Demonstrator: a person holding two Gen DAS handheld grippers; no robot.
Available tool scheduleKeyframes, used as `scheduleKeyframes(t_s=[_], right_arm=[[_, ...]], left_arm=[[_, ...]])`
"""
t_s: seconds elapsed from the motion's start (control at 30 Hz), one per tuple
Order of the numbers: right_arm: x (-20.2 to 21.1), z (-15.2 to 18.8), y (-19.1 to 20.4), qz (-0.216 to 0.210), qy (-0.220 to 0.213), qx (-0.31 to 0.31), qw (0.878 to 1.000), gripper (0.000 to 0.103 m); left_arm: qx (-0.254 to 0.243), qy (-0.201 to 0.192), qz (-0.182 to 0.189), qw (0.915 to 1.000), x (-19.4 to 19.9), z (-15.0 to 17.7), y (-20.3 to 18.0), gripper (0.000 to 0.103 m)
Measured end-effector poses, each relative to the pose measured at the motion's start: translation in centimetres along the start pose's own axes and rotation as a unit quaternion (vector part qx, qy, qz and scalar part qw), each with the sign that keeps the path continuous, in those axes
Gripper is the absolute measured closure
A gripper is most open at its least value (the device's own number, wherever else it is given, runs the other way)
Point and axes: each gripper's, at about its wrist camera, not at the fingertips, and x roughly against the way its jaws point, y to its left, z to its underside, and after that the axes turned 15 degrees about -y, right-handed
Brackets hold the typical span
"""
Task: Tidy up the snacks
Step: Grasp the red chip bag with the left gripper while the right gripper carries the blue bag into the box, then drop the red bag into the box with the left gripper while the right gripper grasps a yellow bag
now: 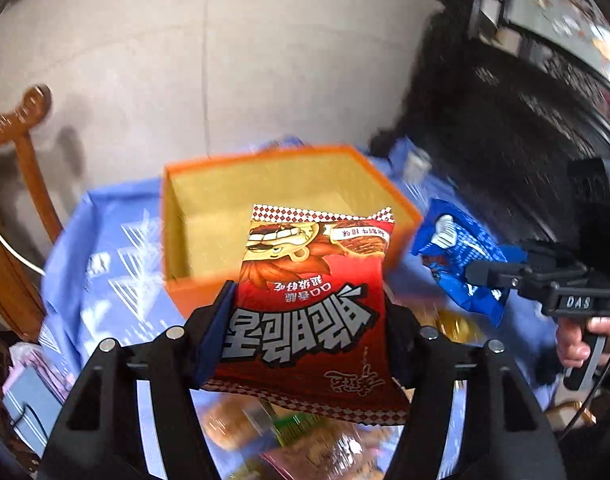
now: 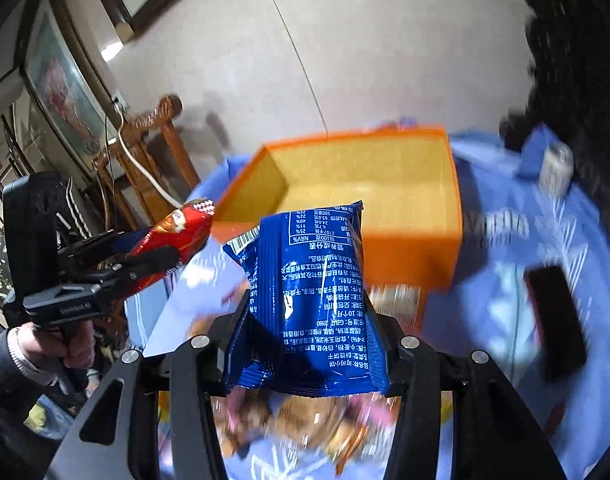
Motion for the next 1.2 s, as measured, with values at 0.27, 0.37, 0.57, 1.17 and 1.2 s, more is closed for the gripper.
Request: scheduleKeyframes(t_s=[0.27, 0.37, 0.57, 1.17, 1.2], right_arm=[[-4.5, -7.1, -1.6, 0.025, -0.051, 0.02, 0.998, 0.053], [-6.7, -8.5, -2.2, 0.035, -0.061, 0.02, 0.997, 0.049], [-8.0, -8.8, -3.3, 0.057, -0.064, 0.011, 0.996, 0.017], [0.2, 5.9, -5.6, 0.048, 0.06, 0.017, 0.997, 0.019], [0.3, 6.7, -5.7, 0.048, 0.066, 0.014, 0.997, 0.02]], left_arm=[[0.017, -0.02, -0.052, 0.9983, -3.9, -7.5, 2.7, 0.04], [0.015, -0.011, -0.069, 0.9974, -6.8, -9.0, 3.3, 0.034], [0.003, 0.012, -0.134, 0.9909, -9.8, -9.4, 3.6, 0.004], [0.034, 0.024, -0.097, 0.9944, 1.1, 3.7, 0.7, 0.004], [0.037, 0.033, -0.097, 0.9941, 1.5, 4.7, 0.6, 0.004]])
